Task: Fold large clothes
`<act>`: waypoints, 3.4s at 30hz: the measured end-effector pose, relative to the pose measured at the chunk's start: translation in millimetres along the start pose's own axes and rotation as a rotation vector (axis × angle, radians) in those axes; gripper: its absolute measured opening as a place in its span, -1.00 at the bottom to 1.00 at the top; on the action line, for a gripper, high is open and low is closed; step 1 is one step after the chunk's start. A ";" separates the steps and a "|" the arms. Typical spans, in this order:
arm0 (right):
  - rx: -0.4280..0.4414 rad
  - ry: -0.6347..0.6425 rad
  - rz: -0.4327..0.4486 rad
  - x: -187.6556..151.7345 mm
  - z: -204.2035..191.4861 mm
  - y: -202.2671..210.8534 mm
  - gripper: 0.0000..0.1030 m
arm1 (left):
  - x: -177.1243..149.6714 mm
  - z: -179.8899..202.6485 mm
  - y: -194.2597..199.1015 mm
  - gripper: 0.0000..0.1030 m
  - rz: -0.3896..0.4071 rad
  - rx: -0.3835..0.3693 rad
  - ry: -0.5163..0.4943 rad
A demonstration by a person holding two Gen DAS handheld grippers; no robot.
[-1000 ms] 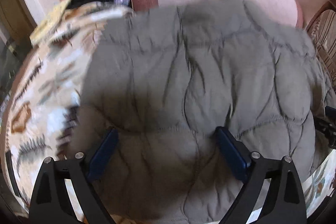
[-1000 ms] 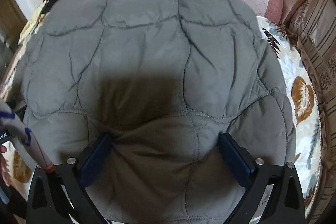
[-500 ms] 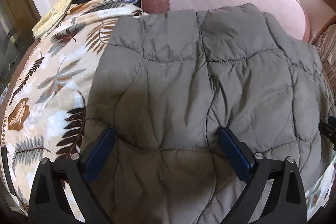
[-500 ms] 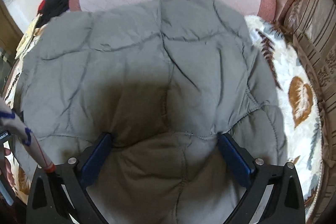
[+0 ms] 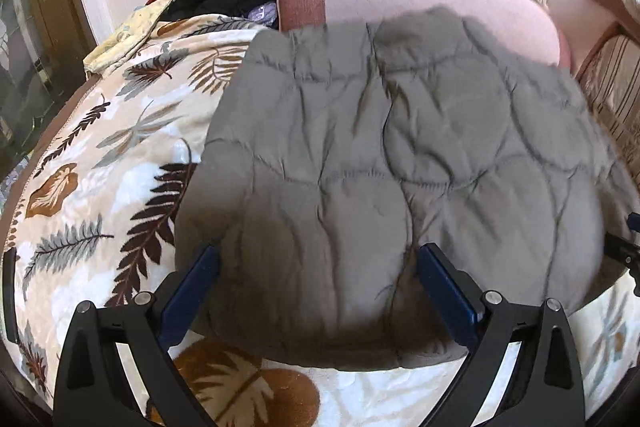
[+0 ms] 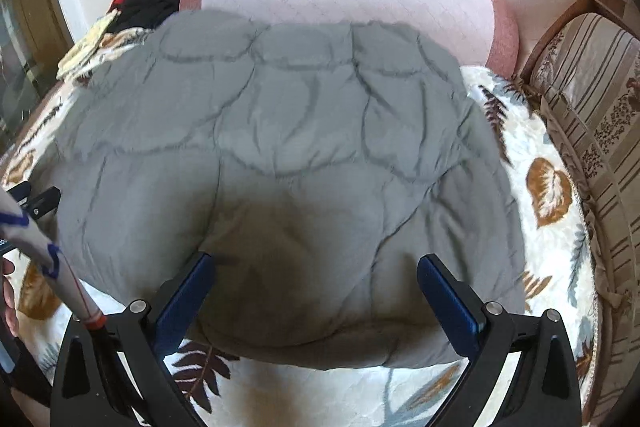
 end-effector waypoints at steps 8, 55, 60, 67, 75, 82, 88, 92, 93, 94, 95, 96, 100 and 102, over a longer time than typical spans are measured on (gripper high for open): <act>-0.026 -0.033 0.034 -4.6 -1.3 -0.7 1.00 | -2.0 2.8 3.3 0.95 0.040 0.026 -0.001; -0.023 -0.056 0.290 -97.9 -41.5 157.5 1.00 | -103.3 32.8 209.0 0.99 0.269 0.079 -0.029; -0.032 -0.045 0.305 -101.6 -44.6 167.6 1.00 | -111.4 42.1 222.1 0.99 0.264 0.078 -0.047; -0.038 -0.042 0.320 -107.2 -47.0 180.1 1.00 | -117.7 45.3 236.3 0.99 0.265 0.052 -0.029; -0.038 -0.044 0.334 -108.4 -49.6 186.6 1.00 | -120.8 49.1 242.4 0.99 0.280 0.069 -0.043; -0.046 -0.048 0.336 -108.9 -49.6 187.5 1.00 | -119.8 49.3 244.6 0.99 0.296 0.078 -0.049; -0.051 -0.049 0.342 -108.6 -50.1 190.2 1.00 | -119.2 49.0 244.2 0.99 0.296 0.087 -0.048; -0.053 -0.051 0.344 -108.1 -49.9 190.5 1.00 | -119.0 49.0 244.4 0.99 0.300 0.090 -0.045; -0.053 -0.051 0.344 -108.4 -49.9 190.8 1.00 | -119.4 48.8 244.5 0.99 0.299 0.089 -0.047; -0.054 -0.052 0.346 -108.4 -49.7 191.1 1.00 | -119.5 48.7 244.2 0.99 0.297 0.088 -0.047; -0.054 -0.052 0.346 -108.2 -49.7 191.0 1.00 | -119.7 48.4 244.5 0.99 0.296 0.086 -0.047; -0.054 -0.052 0.346 -107.9 -49.6 191.1 1.00 | -119.6 48.6 244.6 0.99 0.297 0.088 -0.046; -0.055 -0.052 0.347 -107.9 -49.2 191.3 1.00 | -119.1 48.9 244.5 0.99 0.298 0.084 -0.045; -0.054 -0.052 0.346 -107.9 -49.2 191.2 1.00 | -119.1 48.5 244.2 0.99 0.299 0.081 -0.044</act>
Point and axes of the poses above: each gripper's, at about its wrist camera, not at the fingertips, and y roughly against the way its jaws point, z to its right, x to its top, the point moved 7 cm from there along -y, roughly the way its jaws point, and after that the axes turned 6 degrees about z, right-handed, at the moved point
